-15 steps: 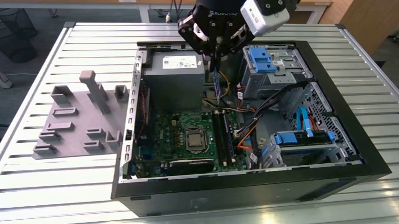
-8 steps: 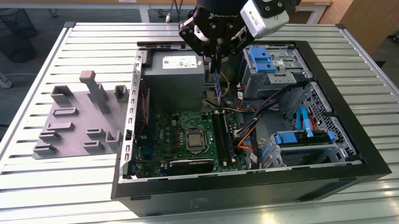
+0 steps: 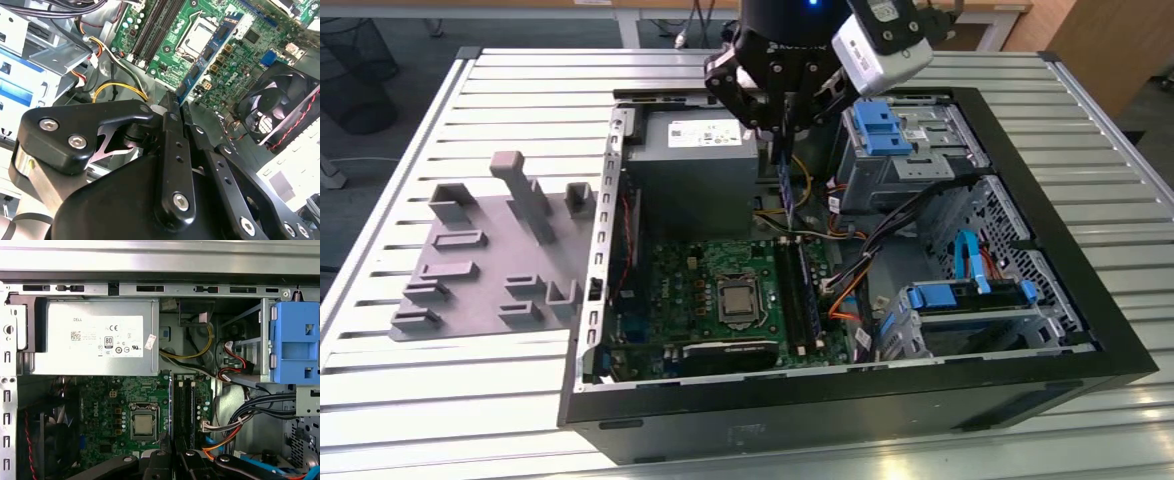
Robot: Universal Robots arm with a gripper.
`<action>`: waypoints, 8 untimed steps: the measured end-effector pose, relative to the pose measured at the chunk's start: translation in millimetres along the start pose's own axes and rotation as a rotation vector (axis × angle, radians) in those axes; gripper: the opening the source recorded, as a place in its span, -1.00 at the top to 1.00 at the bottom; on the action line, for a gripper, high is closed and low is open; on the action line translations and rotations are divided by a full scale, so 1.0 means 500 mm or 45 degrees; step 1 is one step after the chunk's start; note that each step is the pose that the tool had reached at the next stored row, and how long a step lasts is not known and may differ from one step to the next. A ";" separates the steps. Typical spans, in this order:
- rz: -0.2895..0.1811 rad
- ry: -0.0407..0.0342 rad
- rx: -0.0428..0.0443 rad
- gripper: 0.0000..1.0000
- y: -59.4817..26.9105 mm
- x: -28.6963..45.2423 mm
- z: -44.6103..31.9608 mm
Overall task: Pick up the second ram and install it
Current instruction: 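Insert the second ram into the second slot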
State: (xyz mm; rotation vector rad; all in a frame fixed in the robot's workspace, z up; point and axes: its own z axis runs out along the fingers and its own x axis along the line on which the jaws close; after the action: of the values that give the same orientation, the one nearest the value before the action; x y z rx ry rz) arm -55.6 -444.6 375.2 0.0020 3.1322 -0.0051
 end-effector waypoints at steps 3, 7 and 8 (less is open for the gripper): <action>0.000 0.0000 -0.001 0.73 0.000 -0.001 0.001; 0.000 -0.0001 0.001 0.73 0.000 -0.001 0.002; 0.000 -0.0002 0.001 0.73 0.000 -0.001 0.002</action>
State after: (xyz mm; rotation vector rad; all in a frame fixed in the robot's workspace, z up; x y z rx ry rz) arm -55.1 -444.7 374.3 0.0020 3.1321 -0.0064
